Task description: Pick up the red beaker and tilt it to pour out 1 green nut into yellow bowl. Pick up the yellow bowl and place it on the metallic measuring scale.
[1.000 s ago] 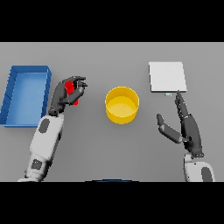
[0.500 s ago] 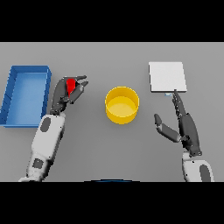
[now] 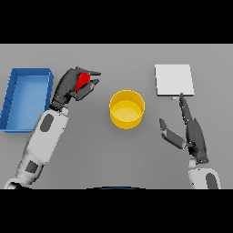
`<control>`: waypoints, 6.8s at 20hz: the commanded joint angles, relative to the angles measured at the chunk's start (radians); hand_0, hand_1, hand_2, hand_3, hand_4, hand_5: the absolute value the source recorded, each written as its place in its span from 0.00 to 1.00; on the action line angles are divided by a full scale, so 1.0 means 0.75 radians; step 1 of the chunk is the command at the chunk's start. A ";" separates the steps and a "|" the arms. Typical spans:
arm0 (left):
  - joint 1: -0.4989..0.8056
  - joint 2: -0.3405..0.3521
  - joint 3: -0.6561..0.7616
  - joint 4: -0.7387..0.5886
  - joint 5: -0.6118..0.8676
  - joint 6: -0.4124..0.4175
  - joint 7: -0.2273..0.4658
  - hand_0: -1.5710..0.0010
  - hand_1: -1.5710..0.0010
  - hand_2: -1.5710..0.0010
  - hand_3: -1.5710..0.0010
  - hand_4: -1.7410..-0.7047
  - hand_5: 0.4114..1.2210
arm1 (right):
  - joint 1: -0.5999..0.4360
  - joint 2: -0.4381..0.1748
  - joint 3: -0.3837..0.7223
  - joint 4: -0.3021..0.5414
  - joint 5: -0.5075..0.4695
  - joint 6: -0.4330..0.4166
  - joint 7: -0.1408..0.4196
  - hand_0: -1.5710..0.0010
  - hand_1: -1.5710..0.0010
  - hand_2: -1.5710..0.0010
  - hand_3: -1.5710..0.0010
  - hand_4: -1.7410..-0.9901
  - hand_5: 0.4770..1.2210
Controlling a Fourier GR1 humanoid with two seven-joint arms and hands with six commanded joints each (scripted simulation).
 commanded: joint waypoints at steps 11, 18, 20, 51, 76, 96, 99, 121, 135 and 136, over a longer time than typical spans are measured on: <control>-0.235 0.148 -0.387 0.101 -0.406 -0.076 0.128 0.00 0.00 0.00 0.00 0.00 0.89 | 0.004 0.000 -0.005 0.012 -0.021 0.019 0.011 1.00 1.00 1.00 1.00 0.63 0.33; -0.503 0.196 -0.658 0.296 -0.668 -0.237 0.075 0.00 0.00 0.00 0.00 0.09 0.98 | -0.006 0.012 -0.012 0.009 -0.036 0.015 -0.009 1.00 1.00 1.00 1.00 0.64 0.31; -0.574 0.198 -0.746 0.330 -0.727 -0.330 0.059 0.00 0.00 0.00 0.00 0.10 0.99 | -0.008 0.031 -0.002 0.032 -0.019 0.000 -0.008 1.00 1.00 1.00 1.00 0.65 0.28; -1.192 0.068 -1.591 0.650 -1.133 -0.468 -0.184 0.00 0.00 0.00 0.00 0.02 1.00 | 0.018 0.034 -0.016 0.002 0.011 -0.050 -0.013 1.00 1.00 1.00 1.00 0.78 0.21; -1.124 0.648 -0.463 1.339 0.295 0.044 0.309 0.00 0.00 0.00 0.02 0.00 1.00 | -0.055 0.030 -0.004 0.069 -0.076 0.039 -0.070 1.00 1.00 1.00 1.00 0.79 0.25; -0.133 0.868 -0.509 0.194 0.931 0.592 0.812 0.00 0.00 0.00 0.13 0.00 0.74 | -0.083 0.011 -0.007 0.106 -0.047 0.027 -0.081 1.00 1.00 1.00 1.00 0.76 0.27; -0.092 0.948 -0.593 0.069 1.035 0.527 0.796 0.00 0.00 0.00 0.13 0.24 0.51 | -0.079 0.020 0.011 0.089 -0.017 0.011 -0.066 1.00 1.00 1.00 1.00 0.77 0.27; -0.070 1.006 -0.646 0.006 0.973 0.373 0.574 0.99 0.99 0.99 0.99 0.99 0.34 | -0.190 -0.176 0.130 0.090 0.183 0.153 -0.038 1.00 1.00 1.00 1.00 0.76 0.34; -0.058 0.987 -0.625 0.020 1.015 0.343 0.515 1.00 1.00 1.00 1.00 0.98 0.34 | -0.809 -0.475 0.629 0.414 0.795 0.508 -0.160 1.00 1.00 1.00 1.00 0.70 0.31; -0.048 0.987 -0.622 0.024 1.022 0.340 0.514 1.00 1.00 1.00 1.00 0.98 0.34 | -0.843 -0.466 0.655 0.452 0.818 0.530 -0.148 1.00 1.00 1.00 1.00 0.70 0.31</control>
